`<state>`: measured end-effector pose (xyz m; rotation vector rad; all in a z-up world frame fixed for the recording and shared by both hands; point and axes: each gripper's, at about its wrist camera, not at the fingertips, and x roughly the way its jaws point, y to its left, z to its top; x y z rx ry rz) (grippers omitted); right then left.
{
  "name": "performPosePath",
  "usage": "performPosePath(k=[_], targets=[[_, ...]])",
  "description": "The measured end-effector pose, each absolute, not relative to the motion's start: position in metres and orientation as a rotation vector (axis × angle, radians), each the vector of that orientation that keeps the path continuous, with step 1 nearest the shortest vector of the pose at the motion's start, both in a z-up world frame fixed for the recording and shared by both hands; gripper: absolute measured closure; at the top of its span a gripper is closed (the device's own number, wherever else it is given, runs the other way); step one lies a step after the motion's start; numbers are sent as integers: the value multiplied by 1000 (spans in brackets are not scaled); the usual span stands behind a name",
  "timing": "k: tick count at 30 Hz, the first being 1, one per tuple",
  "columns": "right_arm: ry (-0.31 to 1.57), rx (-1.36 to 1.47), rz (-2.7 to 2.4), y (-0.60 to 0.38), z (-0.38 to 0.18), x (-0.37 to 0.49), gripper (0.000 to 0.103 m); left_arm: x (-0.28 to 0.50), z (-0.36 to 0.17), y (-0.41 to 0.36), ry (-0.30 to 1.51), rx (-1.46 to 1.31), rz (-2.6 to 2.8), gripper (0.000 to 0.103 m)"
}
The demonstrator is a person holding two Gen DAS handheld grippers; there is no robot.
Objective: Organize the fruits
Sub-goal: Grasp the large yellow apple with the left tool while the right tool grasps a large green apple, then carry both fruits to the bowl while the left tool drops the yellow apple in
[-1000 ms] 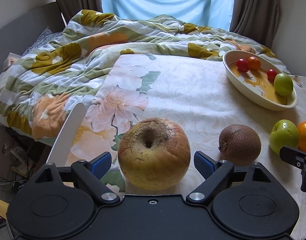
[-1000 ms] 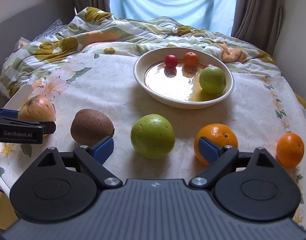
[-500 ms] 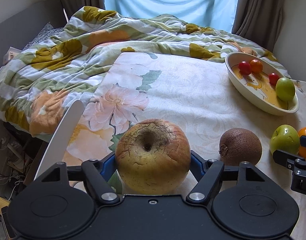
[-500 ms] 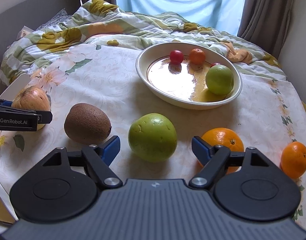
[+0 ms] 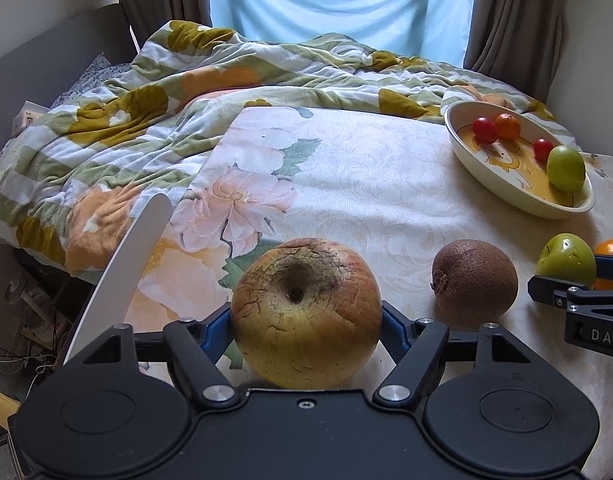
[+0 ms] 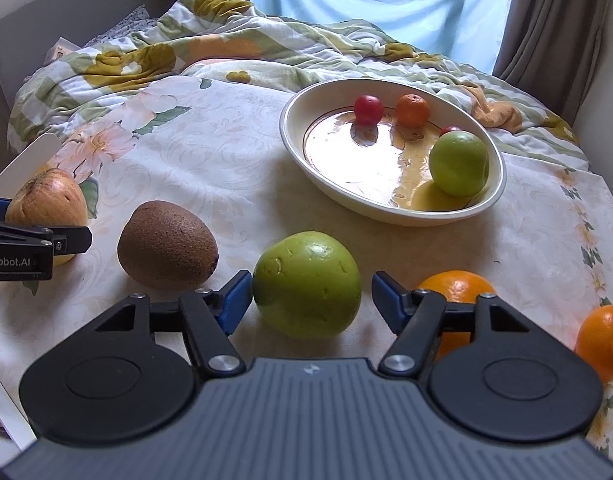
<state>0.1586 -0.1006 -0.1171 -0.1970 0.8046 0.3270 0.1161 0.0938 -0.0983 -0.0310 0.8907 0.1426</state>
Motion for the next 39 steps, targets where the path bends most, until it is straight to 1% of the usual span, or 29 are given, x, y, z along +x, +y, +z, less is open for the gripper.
performPosePath(k=[7,14,28,34,39], targets=[[805,-189,362,-103,-115,155,32,104,-95,88,890,-33,151,26],[792,-173,390,-112,-100,144,32,87,-80,73,860,-38,158,26],[757,-103,414,-154,-35,120,32,60,-14,26,763,-31,132,26],[729,-103,424,-177,-4,114,32,62,18,6,710,-28,122,26],[714,-138,424,-192,19,117,32,79,38,-6,679,-13,105,26]])
